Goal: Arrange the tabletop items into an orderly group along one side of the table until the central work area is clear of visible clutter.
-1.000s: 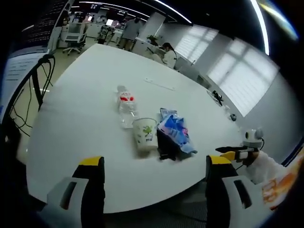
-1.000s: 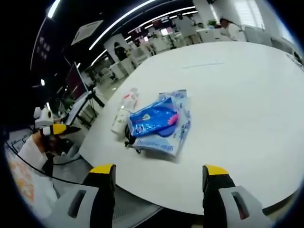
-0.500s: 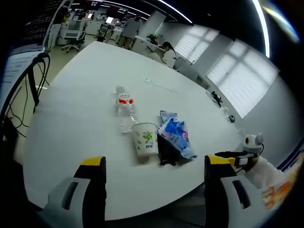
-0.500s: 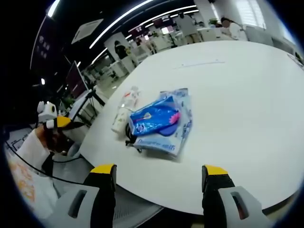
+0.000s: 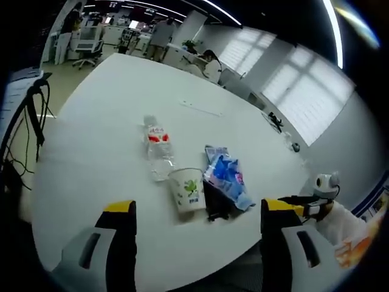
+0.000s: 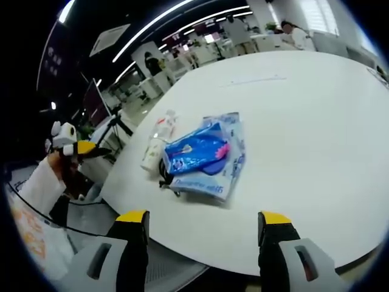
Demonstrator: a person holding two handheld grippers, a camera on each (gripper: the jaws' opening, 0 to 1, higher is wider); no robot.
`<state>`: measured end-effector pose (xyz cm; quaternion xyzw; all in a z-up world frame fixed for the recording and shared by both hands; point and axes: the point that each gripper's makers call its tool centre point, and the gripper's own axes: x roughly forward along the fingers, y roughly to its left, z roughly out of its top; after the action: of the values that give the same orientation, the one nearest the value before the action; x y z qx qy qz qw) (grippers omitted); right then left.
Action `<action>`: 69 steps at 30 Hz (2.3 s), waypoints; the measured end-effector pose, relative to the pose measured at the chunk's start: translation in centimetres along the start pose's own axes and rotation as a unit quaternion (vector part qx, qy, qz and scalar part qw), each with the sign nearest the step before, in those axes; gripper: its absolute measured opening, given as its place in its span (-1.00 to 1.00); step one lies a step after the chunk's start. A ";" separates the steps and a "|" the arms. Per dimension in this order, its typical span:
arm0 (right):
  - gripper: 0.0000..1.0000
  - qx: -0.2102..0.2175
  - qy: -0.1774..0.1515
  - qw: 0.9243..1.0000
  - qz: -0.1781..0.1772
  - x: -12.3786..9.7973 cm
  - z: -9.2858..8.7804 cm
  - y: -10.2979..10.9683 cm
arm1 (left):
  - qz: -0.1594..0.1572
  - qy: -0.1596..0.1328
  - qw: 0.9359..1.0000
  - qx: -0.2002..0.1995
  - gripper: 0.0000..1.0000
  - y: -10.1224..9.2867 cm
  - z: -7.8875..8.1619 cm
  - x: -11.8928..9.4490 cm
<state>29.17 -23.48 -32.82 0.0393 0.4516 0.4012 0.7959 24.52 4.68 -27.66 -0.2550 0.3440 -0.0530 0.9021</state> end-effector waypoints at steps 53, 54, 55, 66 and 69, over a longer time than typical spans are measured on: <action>0.44 0.022 0.037 0.999 -0.009 1.6 -0.8 -0.8 | 0.024 0.048 0.998 -0.025 0.53 3.4 4.3 11.6; 0.44 0.023 0.038 0.999 -0.008 1.6 -0.9 -0.9 | 0.024 0.049 0.998 -0.025 0.53 3.4 4.3 11.7; 0.44 0.024 0.038 0.999 -0.008 1.7 -0.9 -0.9 | 0.023 0.052 0.998 -0.025 0.53 3.4 4.2 12.0; 0.44 0.028 0.043 0.999 -0.003 2.2 -1.2 -0.8 | 0.044 0.058 0.997 -0.028 0.42 4.9 5.1 14.3; 0.44 0.028 0.044 0.999 -0.002 2.3 -1.2 -0.8 | 0.052 0.055 0.997 -0.032 0.37 5.4 5.4 14.9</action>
<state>29.37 -22.78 -35.46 0.0428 0.4972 0.3880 0.7749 38.85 7.58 -35.73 -0.2627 0.4077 -0.0094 0.8745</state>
